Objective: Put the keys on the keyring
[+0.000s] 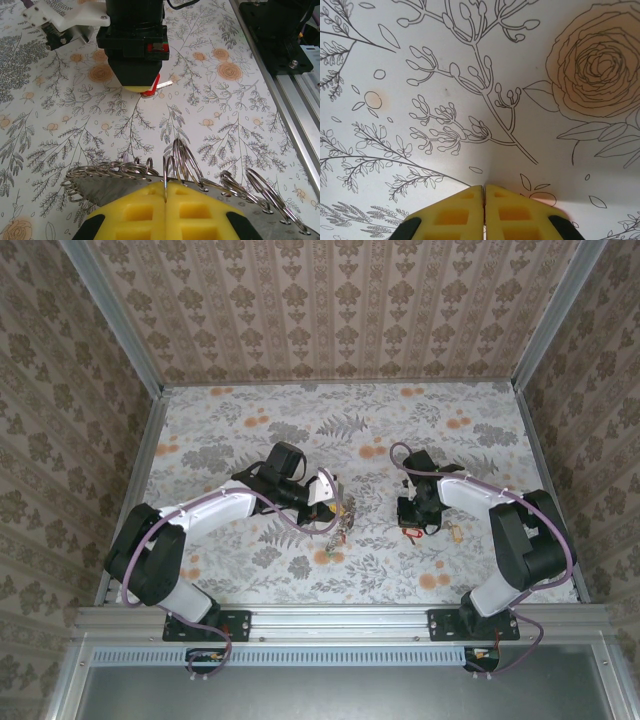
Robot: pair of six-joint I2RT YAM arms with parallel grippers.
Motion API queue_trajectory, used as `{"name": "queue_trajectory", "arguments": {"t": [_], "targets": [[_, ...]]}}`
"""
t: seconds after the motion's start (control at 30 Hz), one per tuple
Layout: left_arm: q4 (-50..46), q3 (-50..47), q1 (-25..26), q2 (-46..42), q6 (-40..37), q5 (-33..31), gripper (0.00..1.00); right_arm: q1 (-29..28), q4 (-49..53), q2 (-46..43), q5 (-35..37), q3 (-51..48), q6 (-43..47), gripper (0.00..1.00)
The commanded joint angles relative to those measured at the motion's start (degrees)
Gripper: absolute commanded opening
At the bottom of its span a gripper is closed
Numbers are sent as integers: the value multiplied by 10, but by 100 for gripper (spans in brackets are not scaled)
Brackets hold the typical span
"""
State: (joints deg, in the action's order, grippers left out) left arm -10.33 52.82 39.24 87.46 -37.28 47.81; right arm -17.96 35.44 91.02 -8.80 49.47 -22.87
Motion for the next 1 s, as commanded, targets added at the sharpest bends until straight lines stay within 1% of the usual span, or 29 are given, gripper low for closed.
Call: {"name": "queue_trajectory", "arguments": {"t": [0.0, 0.07, 0.1, 0.27, 0.5, 0.57, 0.63, 0.83, 0.87, 0.97], "targets": [[-7, 17, -5, -8, -14, 19, 0, -5, 1, -7, 20, 8, -6, 7], [-6, 16, -5, -7, -13, 19, 0, -6, -1, -17, 19, 6, 0, 4], [-6, 16, -5, -7, -13, 19, 0, -5, -1, -21, 19, 5, 1, 4], [-5, 17, -5, -7, -12, 20, 0, -5, 6, -7, 15, 12, 3, 12], [-8, 17, -6, -7, -14, 21, 0, -6, -1, 6, 16, 11, -3, 13], [-8, 17, -6, -7, -14, 21, 0, -5, -1, 4, 17, 11, -4, 12], [-8, 17, -6, -6, -15, 22, 0, -6, 0, 4, 18, 12, -3, 9], [-8, 18, -6, -6, -14, 20, 0, -6, 1, -8, 19, 11, 0, 4], [-8, 18, -6, -7, -14, 21, 0, -5, -1, -13, 17, 10, 3, 2], [-5, 19, -6, -5, -12, 22, 0, -9, -21, -48, 3, -3, 21, 1]]}}
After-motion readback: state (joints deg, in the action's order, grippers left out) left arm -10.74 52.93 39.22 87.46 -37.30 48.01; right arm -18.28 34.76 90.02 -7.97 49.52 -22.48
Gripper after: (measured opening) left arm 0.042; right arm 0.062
